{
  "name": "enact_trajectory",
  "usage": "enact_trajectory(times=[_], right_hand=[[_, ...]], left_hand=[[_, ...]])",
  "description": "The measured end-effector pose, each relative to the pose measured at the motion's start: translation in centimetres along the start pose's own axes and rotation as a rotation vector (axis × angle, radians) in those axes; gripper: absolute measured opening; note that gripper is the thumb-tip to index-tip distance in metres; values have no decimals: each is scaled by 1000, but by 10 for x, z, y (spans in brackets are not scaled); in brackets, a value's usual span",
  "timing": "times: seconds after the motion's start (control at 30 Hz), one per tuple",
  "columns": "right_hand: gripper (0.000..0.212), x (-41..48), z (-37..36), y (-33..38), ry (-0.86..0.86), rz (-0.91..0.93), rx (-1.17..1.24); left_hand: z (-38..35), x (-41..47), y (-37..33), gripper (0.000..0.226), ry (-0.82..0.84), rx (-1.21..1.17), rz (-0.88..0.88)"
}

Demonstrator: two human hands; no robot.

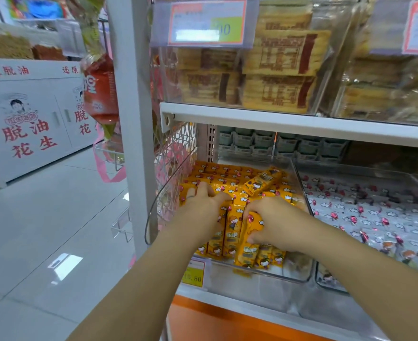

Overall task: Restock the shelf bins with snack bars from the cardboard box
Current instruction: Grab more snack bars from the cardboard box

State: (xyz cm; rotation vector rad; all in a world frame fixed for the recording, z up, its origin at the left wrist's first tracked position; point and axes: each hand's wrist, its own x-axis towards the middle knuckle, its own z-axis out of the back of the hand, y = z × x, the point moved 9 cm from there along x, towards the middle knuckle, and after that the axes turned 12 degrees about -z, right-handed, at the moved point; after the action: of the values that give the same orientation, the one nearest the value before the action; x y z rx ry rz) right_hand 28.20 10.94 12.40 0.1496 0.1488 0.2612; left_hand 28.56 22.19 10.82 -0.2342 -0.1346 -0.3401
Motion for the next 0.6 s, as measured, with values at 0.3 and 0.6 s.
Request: enact_trajectory(times=[0.3,0.6], right_hand=[[52,1,-5,-2,39,-8,42],[44,-5,0,5,14,56,97]], left_hand=[[0,0,-6,38,-27,3,87],[-2,-1,-6,43,100,-116,20]])
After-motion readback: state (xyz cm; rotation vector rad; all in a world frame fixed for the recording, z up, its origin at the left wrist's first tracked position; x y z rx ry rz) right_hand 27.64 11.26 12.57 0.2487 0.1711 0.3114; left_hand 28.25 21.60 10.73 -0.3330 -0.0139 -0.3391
